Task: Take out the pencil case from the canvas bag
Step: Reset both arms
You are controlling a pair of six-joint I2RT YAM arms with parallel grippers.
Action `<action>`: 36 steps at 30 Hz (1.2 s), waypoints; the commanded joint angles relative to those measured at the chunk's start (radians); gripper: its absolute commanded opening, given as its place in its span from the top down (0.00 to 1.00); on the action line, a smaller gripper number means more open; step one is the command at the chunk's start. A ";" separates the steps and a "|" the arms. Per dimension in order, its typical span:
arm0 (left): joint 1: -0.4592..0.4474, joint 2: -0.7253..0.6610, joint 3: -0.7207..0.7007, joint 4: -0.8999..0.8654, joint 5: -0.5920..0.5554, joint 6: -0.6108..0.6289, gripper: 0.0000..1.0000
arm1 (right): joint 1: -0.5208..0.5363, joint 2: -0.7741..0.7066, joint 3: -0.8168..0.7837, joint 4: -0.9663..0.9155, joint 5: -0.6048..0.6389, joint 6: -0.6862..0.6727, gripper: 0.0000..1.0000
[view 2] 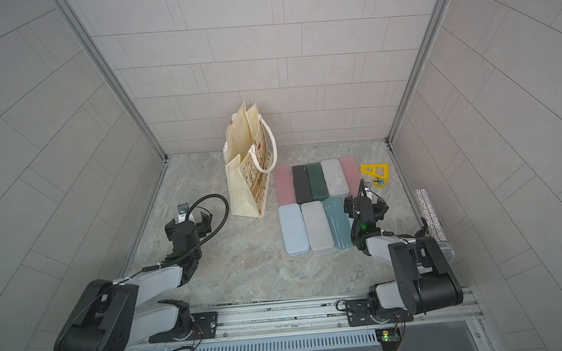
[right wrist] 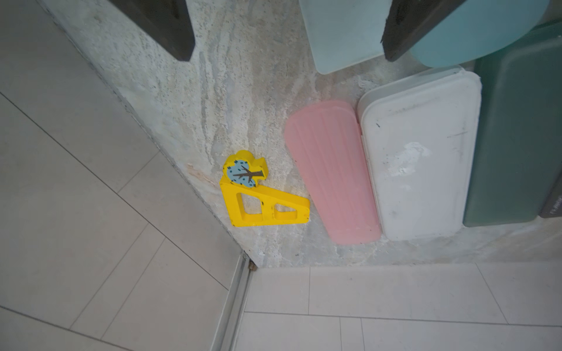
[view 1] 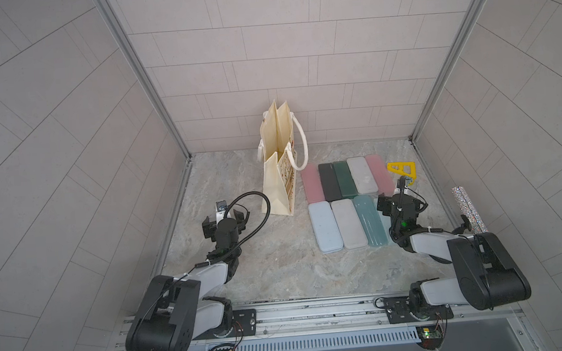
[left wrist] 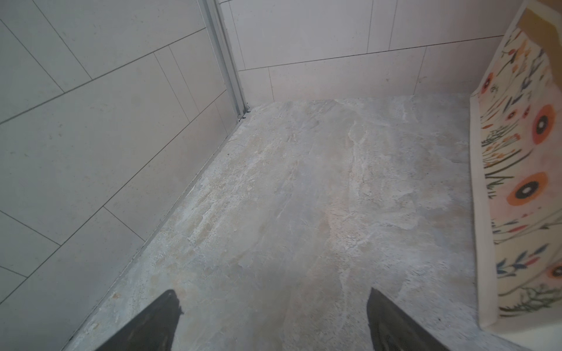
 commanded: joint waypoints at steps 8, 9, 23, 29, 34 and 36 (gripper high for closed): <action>0.184 0.301 0.022 0.387 0.379 -0.066 0.00 | -0.042 0.223 -0.111 0.517 -0.047 -0.048 0.00; 0.184 0.268 0.057 0.278 0.381 -0.072 0.00 | -0.042 0.227 -0.121 0.539 -0.060 -0.055 0.00; 0.172 0.289 0.182 0.081 0.384 -0.044 0.00 | 0.012 0.210 -0.015 0.320 0.057 -0.085 0.00; 0.171 0.292 0.191 0.066 0.416 -0.029 0.00 | 0.014 0.210 -0.015 0.319 0.057 -0.085 0.00; 0.174 0.305 0.207 0.046 0.413 -0.033 0.00 | 0.013 0.210 -0.013 0.320 0.057 -0.086 0.00; 0.171 0.288 0.192 0.058 0.417 -0.030 0.00 | 0.014 0.211 -0.013 0.320 0.057 -0.085 0.00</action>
